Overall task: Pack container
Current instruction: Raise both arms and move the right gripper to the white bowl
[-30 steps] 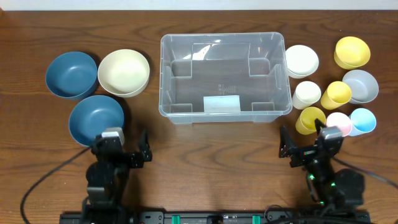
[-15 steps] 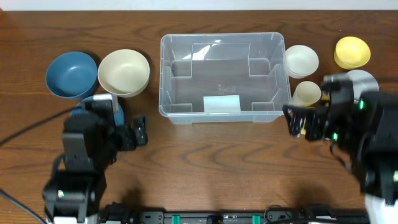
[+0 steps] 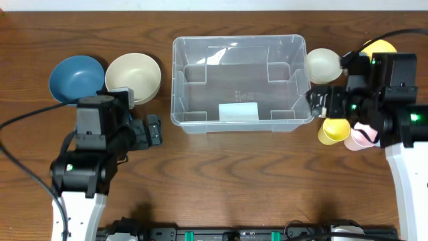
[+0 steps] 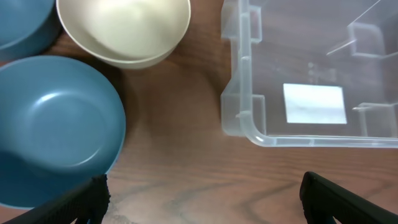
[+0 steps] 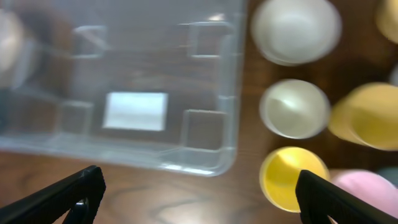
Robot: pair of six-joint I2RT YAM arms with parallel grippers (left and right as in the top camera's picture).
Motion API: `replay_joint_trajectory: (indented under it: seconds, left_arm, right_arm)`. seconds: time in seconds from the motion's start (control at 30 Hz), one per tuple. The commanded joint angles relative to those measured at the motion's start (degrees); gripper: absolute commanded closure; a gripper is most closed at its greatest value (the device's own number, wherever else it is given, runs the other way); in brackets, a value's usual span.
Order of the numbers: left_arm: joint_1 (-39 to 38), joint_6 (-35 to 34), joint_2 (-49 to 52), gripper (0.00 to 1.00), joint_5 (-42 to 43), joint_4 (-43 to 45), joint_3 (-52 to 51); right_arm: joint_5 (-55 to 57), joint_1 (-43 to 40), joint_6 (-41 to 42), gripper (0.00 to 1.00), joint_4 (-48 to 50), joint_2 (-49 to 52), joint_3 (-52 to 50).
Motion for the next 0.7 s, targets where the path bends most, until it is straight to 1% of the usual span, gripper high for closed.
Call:
replay_joint_trajectory:
  seconds: [0.0,0.13,0.27,0.43,0.67]
  left_arm:
    - [0.2,-0.1,2.8,0.02,-0.7,0.3,0.8]
    - [0.2,-0.1,5.7,0.02,-0.7,1.7,0.8]
    - [0.2,-0.1,7.2,0.02,-0.7,4.0,0.8]
    - [0.2,-0.1,7.6,0.02,-0.7,6.0,0.8]
    - [0.2,0.2,7.6,0.02,-1.6,6.7,0.8]
  right_arm:
    - [7.3,-3.6,6.0,0.01,1.2,2.7,1.0]
    - [6.7,-8.7,7.1,0.01,5.5,7.0,1.0]
    - [6.4,-11.3,7.2,0.01,11.3,11.6,1.0]
    - [5.6,-11.4,3.3,0.03,20.8,17.4,1.0]
    - [5.1,-11.5,1.8,0.04,31.6,25.3,1.0]
